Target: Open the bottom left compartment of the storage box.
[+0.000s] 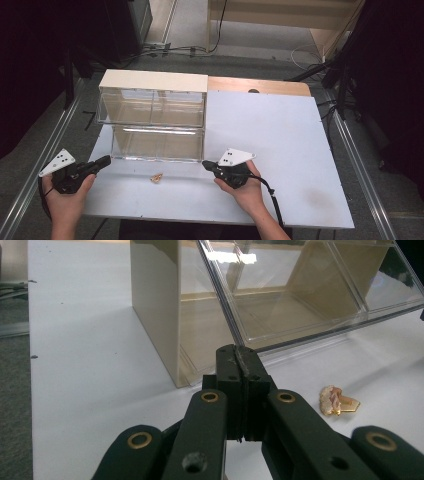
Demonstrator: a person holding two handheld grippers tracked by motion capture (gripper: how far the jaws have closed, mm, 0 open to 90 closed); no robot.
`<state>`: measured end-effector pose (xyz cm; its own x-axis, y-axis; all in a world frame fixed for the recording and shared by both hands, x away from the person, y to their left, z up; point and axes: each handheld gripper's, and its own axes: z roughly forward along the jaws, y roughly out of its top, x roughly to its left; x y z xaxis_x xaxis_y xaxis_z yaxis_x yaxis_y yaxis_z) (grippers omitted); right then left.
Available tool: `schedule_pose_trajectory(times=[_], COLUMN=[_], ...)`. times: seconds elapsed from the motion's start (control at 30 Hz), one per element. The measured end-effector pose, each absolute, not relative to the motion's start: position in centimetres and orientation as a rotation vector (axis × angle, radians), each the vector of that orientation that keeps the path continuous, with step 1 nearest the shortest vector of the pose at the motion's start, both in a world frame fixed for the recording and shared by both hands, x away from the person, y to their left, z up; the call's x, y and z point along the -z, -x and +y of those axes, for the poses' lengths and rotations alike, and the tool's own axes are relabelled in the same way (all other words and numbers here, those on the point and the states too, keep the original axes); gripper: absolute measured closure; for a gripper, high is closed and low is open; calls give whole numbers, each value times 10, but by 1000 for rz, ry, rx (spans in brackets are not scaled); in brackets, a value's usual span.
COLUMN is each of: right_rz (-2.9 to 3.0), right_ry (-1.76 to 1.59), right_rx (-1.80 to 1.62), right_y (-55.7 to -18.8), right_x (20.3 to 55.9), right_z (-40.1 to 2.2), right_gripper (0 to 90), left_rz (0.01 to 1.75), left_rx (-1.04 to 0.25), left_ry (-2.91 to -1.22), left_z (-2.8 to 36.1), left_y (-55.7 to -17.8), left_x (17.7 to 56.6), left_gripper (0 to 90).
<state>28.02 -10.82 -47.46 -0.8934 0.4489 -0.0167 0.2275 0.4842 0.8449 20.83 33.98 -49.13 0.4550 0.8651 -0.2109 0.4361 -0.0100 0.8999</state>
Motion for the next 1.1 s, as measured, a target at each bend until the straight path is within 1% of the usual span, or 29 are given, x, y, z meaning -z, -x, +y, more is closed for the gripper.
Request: schedule_pose_trajectory(times=[0.57, 0.87, 1.1], right_rz=[2461, 2418, 2390], right_ry=[-545, -545, -529], right_rx=[-1401, -1434, -1467], right_y=[-276, -276, -278], right_x=[472, 460, 447], right_z=[-101, -103, -106], right_gripper=[884, 884, 884], left_rz=[1149, 1079, 1022], left_rx=[-498, -473, -506], left_ry=[-1629, -1559, -1540], left_z=[340, 335, 319], left_y=[-208, -206, -210], left_x=[491, 481, 472], left_gripper=[899, 899, 900])
